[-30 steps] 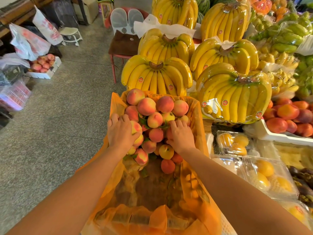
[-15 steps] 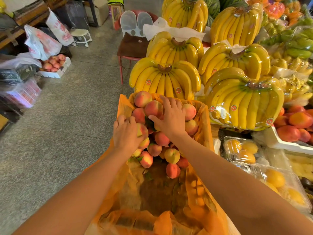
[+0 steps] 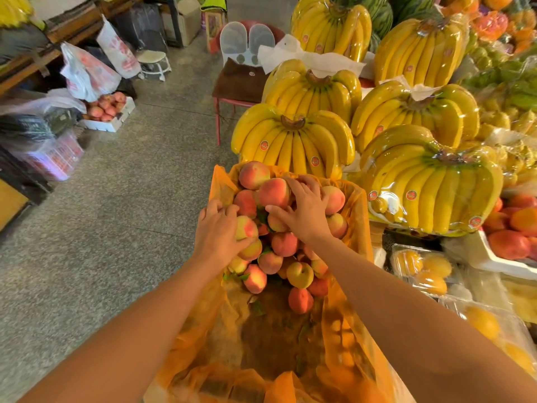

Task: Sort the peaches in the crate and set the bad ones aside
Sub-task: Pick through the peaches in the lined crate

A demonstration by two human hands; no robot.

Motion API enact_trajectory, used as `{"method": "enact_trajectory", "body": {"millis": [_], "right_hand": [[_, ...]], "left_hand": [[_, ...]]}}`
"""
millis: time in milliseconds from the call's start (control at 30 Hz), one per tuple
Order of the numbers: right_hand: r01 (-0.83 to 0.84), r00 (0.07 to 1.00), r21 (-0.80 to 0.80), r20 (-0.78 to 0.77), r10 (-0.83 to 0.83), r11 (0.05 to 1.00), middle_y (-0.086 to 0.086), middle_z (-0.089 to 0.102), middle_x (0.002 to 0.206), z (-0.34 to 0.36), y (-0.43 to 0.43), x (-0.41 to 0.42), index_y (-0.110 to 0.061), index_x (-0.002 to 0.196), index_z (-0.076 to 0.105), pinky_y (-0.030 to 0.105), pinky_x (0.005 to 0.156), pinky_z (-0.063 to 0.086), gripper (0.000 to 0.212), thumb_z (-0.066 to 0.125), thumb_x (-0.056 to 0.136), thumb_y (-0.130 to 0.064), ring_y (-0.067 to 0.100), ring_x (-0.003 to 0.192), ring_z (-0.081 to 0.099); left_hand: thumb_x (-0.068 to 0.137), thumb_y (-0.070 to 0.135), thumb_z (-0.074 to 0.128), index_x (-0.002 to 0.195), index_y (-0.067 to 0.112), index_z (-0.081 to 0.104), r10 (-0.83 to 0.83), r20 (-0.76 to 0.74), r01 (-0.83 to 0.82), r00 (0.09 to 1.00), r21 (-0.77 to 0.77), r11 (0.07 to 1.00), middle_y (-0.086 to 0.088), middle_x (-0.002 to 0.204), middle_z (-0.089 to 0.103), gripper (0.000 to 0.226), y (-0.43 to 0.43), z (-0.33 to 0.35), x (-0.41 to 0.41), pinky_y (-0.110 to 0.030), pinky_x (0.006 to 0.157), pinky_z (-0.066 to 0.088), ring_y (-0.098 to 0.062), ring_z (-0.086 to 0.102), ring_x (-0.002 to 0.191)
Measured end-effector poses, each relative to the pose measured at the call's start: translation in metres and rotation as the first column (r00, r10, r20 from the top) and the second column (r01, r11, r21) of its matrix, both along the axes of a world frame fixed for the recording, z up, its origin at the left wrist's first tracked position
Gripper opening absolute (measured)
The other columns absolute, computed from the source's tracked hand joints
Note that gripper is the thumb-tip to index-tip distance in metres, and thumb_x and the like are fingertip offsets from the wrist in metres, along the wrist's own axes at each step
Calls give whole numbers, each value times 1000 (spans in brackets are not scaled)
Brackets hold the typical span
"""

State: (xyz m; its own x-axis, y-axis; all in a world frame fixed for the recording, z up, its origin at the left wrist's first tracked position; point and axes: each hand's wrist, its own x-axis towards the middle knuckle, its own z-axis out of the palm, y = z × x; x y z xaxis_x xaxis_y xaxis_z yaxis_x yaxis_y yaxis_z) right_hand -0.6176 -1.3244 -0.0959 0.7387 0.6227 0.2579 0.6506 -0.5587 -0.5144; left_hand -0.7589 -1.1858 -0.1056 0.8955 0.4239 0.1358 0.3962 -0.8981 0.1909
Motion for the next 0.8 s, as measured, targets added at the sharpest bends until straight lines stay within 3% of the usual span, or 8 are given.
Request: {"method": "enact_trajectory", "body": {"millis": [200,467,800], "right_hand": [[-27,998,131,-49,33,991,2,59,125,-5,-6,2,-18,132,54,47,111,21,75,53,77,-69,22,138,32],[-37,995,192,-87,55,981,-4,53,132,-8,-16,-2,-24,132,53,40,106,21,69,58,77,-66,19,135,32],[-25,976,278,-199,83,960,-18,51,122,4,-24,-15,-26,127,56,39,103,32,61,67,77,-59,13,123,40]], "left_hand": [[69,58,69,122,14,53,-22,35,23,999,-7,1000,-3,100,67,71,3,-2,-2,-40,88,35,-26,40,114],[70,54,72,117,20,55,-14,94,21,995,-70,997,0,103,66,61,3,-2,-4,-38,87,32,-25,39,110],[66,72,49,128,26,55,19,78,-4,997,-190,982,2,116,62,77,2,12,-10,-37,92,30,-23,34,117]]}}
